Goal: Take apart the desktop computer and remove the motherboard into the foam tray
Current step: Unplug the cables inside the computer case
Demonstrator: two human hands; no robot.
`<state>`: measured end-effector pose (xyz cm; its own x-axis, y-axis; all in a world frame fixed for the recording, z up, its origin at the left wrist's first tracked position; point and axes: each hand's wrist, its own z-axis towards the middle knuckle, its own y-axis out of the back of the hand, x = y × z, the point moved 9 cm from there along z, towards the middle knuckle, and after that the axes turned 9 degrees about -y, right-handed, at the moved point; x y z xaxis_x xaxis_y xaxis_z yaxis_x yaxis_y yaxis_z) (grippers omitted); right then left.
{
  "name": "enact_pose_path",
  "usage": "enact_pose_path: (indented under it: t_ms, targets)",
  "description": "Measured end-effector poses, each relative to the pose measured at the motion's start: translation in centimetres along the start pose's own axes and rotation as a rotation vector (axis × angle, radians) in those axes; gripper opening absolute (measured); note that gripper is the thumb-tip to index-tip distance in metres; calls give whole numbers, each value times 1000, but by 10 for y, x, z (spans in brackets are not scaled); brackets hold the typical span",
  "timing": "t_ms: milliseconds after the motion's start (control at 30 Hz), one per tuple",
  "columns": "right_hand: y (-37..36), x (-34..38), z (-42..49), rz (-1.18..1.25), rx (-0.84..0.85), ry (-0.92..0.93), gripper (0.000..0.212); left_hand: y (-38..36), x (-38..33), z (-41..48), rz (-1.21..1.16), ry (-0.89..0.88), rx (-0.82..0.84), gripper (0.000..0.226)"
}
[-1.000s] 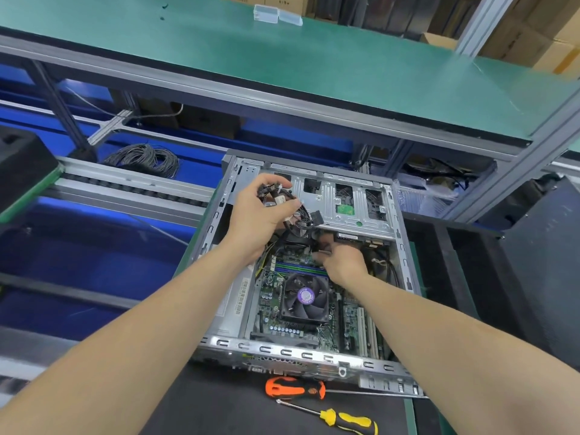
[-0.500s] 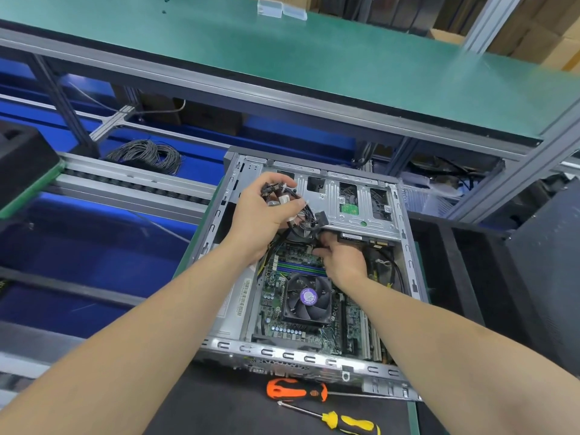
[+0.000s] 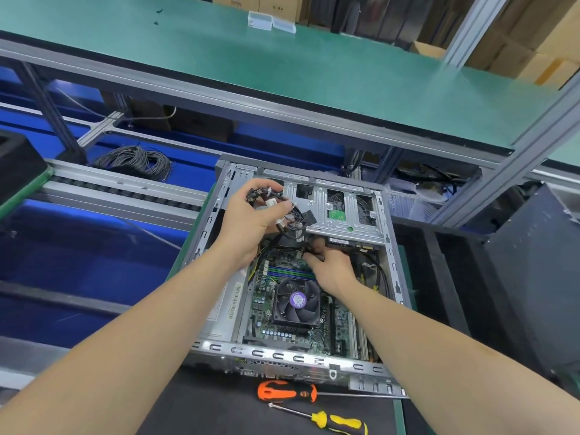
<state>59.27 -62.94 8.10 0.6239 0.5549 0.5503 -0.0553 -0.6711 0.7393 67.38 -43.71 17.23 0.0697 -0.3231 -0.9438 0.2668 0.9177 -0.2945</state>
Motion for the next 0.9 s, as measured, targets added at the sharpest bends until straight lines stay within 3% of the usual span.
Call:
enact_pose_path:
  t_ms: [100,200,267,367,533,633,900]
  targets:
    - [-2,5,-15,78,58,6,46,-2,-1,-2,-74,15,16,31]
    - [-10,13,-38,33,144,41,68,-7,-3,-4,-91,50,69,32]
    - [-6,21,-54,-18,160,125,71,-10,-4,-6,-103,68,110,36]
    - [16,28,-71,40,108,227,61,-18,-2,-9,-146,91,152,37]
    - [36,29,-80,373,100,219,44,-34,7,-15,-279,192,98,32]
    - [36,30,-86,462,68,260,17,-34,10,-19,-304,239,63,31]
    - [59,50,-113,558,-38,422,18,-33,-14,-29,-347,228,33,27]
